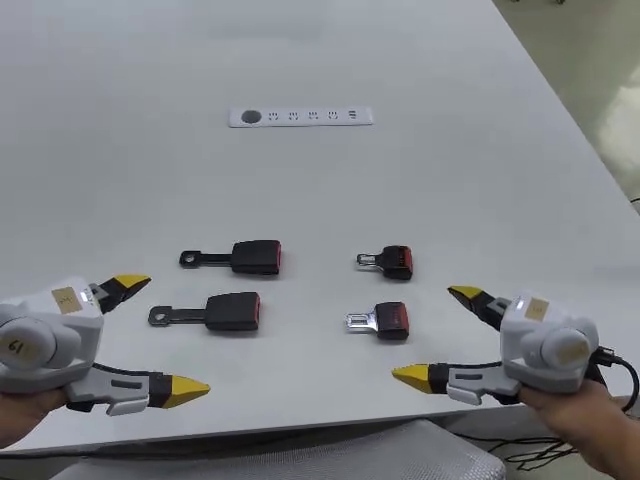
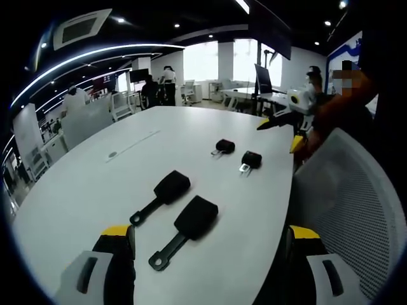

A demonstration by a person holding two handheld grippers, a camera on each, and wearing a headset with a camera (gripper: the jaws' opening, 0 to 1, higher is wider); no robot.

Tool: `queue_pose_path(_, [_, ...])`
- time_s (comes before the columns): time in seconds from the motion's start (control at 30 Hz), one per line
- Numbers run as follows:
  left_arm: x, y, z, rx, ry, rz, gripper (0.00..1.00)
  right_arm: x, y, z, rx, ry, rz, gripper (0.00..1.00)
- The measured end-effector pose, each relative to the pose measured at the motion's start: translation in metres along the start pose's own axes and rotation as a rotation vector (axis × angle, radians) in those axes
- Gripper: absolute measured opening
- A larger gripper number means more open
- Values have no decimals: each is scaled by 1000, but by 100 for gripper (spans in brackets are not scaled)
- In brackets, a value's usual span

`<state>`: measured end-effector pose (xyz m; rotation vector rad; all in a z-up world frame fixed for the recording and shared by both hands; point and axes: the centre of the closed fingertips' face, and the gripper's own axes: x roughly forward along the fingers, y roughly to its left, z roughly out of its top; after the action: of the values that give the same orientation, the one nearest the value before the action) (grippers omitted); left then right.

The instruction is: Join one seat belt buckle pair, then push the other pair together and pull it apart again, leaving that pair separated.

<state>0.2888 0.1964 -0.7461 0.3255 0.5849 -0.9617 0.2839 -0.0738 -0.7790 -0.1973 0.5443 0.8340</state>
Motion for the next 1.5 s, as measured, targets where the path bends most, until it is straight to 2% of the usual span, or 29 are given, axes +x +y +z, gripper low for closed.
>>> queue_pose_path(0.1, [0,1,1,-13,-5,1,100,0,0,-2,-2,5,4,91])
queue_pose_path(0.47, [0,0,1,0,3,-1,100,1,3,-5,2,6,22,88])
queue_pose_path(0.57, [1,-3,1,1,5,-7,100,0,3,-4,-4,-3,10,90])
queue_pose_path(0.77, [2,-4,2,-6,2,-8,100,0,5,-3,10,-8,17,93])
queue_pose_path(0.87, [3,-2,7,-34,-24,8,100,0,5,-3,0,-9,7,95])
queue_pose_path(0.93, [3,-3,9,-51,-36,9,100,1,6,-2,21,-13,8,95])
queue_pose_path(1.1, [4,-5,11,-47,-36,3,100,0,7,5,21,-29,-2,97])
queue_pose_path(1.27, [0,2,22,-53,-61,17,100,-3,3,19,21,-59,-13,99])
queue_pose_path(1.4, [-2,13,33,-64,-96,32,100,-1,2,19,11,-51,-3,99])
queue_pose_path(1.5, [1,15,34,-55,-89,27,100,-1,1,18,12,-39,-1,99])
